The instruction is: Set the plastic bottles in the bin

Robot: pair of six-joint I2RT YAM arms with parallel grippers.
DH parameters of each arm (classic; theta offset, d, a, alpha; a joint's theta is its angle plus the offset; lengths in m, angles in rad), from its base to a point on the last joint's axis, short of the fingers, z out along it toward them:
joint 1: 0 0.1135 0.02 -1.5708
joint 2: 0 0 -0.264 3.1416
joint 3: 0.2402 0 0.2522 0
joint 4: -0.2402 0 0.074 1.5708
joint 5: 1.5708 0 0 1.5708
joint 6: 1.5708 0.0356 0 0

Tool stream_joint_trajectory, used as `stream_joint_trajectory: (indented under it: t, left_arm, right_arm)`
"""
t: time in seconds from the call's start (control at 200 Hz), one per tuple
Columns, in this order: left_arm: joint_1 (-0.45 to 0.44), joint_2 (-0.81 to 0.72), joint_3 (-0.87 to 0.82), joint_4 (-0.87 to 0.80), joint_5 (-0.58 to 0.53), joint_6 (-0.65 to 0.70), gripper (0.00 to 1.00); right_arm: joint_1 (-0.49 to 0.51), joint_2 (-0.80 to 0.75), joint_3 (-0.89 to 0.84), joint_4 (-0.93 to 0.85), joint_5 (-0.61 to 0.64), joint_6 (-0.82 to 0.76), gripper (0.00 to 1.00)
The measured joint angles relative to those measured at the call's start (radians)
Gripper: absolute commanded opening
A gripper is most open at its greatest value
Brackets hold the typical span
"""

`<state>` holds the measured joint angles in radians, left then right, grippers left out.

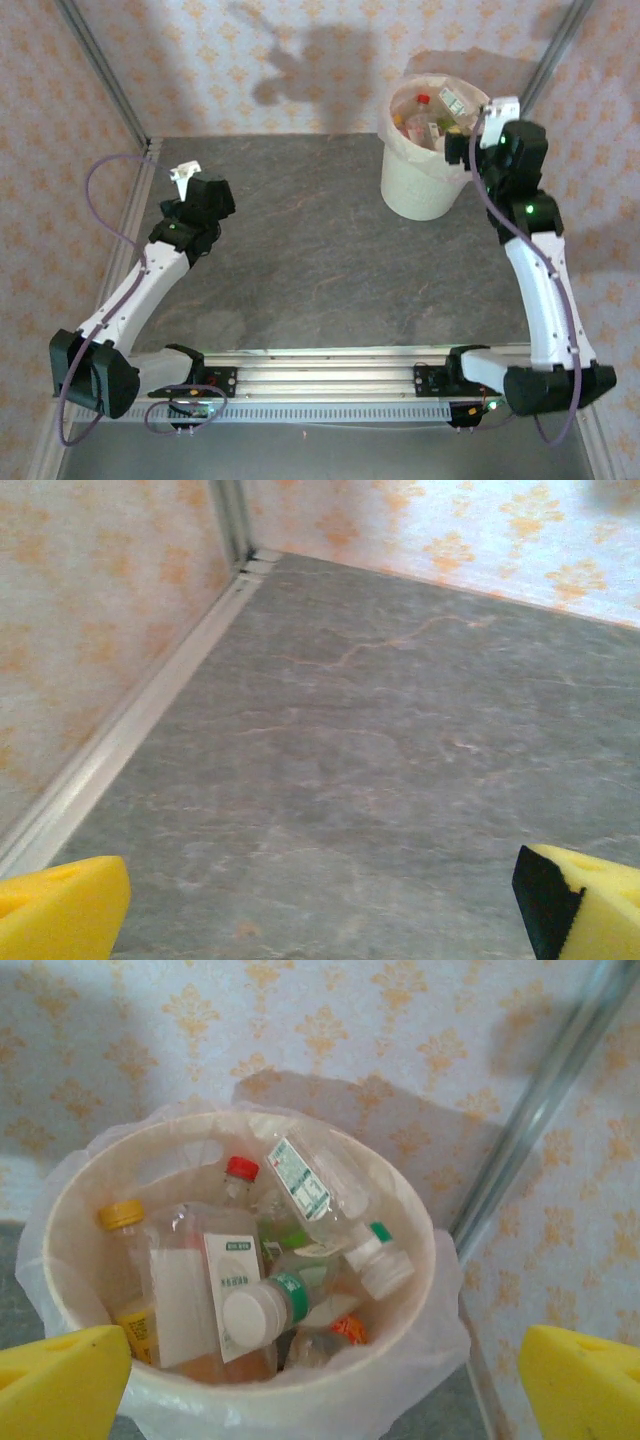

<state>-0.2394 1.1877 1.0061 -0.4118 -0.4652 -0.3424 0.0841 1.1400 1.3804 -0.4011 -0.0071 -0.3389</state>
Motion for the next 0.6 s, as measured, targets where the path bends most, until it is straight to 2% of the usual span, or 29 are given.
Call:
stream_joint_trajectory:
  t: [0.145,0.305,0.49,0.6]
  left_arm:
    - [0.028,-0.035,-0.074,0.042,-0.052,0.039,1.0]
    - [0.152,-0.05,-0.144,0.088,-0.013,0.057,1.0]
    - [0.178,-0.093,-0.324,0.269,-0.011,0.125,1.0]
    - [0.216,-0.057,-0.398,0.367,0.039,0.154,1.0]
  right_arm:
    - [0.0,-0.137,-0.249,0.102,0.098,0.087,0.99]
    - [-0.001,-0.258,-0.488,0.206,0.234,0.178,0.99]
    - [-0.003,-0.277,-0.667,0.313,0.333,0.251,0.99]
    - [-0.01,-0.248,-0.78,0.436,0.338,0.28,0.99]
